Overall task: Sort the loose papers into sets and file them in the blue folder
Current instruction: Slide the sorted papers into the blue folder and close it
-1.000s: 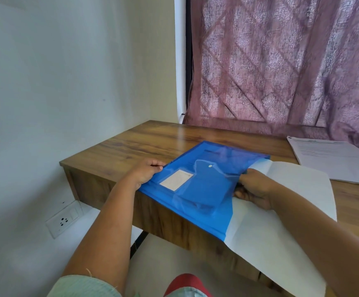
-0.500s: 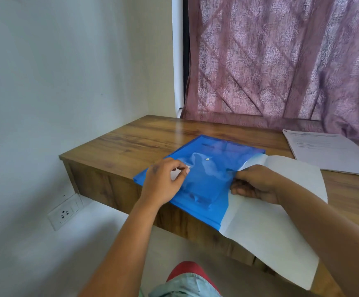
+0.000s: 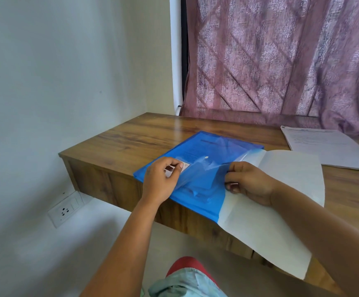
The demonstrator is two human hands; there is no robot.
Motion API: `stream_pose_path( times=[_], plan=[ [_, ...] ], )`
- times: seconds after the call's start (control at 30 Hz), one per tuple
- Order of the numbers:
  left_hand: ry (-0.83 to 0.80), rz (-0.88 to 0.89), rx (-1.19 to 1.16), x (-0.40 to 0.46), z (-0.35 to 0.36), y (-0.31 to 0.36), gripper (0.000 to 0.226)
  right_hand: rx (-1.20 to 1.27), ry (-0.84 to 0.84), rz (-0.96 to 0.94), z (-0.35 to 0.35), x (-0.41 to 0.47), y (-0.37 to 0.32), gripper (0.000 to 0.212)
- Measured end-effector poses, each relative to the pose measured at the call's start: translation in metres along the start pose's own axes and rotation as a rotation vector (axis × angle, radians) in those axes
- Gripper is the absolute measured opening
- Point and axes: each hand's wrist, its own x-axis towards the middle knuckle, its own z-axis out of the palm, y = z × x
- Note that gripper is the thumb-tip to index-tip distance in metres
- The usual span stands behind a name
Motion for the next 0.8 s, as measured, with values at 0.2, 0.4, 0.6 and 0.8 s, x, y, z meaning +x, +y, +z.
stream_pose_path(
  times=[0.2,0.4,0.6,0.8],
  plan=[
    [-0.006,-0.008,-0.028,0.0009,-0.0013,0.0003,0.007,-0.426,0.027,-0.261,-0.0027,0.0004,0.0123,0.044],
    [-0.003,-0.016,-0.048,0.0017,-0.0024,0.0006,0.003,-0.411,0.022,-0.316,-0.0031,0.0007,0.0122,0.041],
    [-0.003,-0.032,-0.058,0.0022,-0.0045,0.0024,0.004,-0.422,0.066,-0.332,-0.0021,0.0006,0.0100,0.037],
    [-0.005,-0.036,-0.056,0.0023,-0.0052,0.0021,0.003,-0.408,0.157,-0.338,0.0018,0.0015,0.0079,0.038]
  ],
)
